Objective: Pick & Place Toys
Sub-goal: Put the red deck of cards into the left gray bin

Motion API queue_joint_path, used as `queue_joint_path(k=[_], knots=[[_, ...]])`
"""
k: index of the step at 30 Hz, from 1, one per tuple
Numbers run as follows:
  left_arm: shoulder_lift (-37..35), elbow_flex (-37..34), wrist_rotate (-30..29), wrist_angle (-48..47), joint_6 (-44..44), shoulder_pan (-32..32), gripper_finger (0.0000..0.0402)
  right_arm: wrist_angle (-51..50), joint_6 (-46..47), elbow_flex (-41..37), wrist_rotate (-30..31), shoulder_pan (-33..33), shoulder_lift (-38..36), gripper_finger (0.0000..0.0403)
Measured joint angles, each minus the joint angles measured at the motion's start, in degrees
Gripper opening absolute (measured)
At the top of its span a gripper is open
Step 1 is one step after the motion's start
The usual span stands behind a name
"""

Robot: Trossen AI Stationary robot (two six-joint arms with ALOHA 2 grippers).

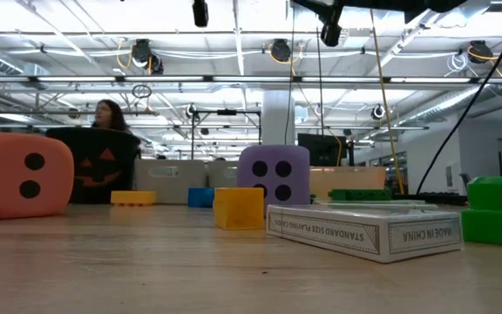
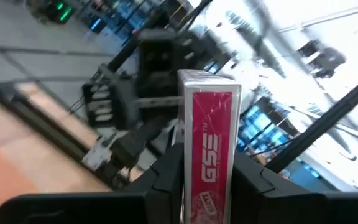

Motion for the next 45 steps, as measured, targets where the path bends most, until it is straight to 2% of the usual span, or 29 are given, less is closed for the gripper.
queue_joint_path(k=[10,18,23,28,35,45], knots=[[-6.95,0.03,-1.11,-8.40,2.52,4.24,0.0090,0.13,-1.43,-0.04,-0.05,-3.19,-2.50,0.0213],[-12.32,0.01,-9.87,-23.52,4.41,7.12,0.0090,-1.90,-3.41,-0.04,-0.05,-4.07,-2.63,0.0212],[-12.66,0.01,-15.01,-31.71,3.18,7.97,0.0090,-5.50,-5.76,-0.04,0.04,-4.07,-2.61,0.0211],[-12.21,-0.01,-16.65,-34.14,2.02,9.31,0.0090,-6.49,-7.80,-0.04,0.43,-4.07,-2.61,0.0211],[-12.15,-0.03,-17.60,-37.69,0.81,12.42,0.0090,-10.03,-9.54,-0.04,4.62,-4.09,-2.59,0.0208],[-12.10,-0.03,-18.44,-42.39,1.95,17.01,0.0090,-13.22,-11.69,-0.39,4.78,-4.09,-2.62,0.0208]])
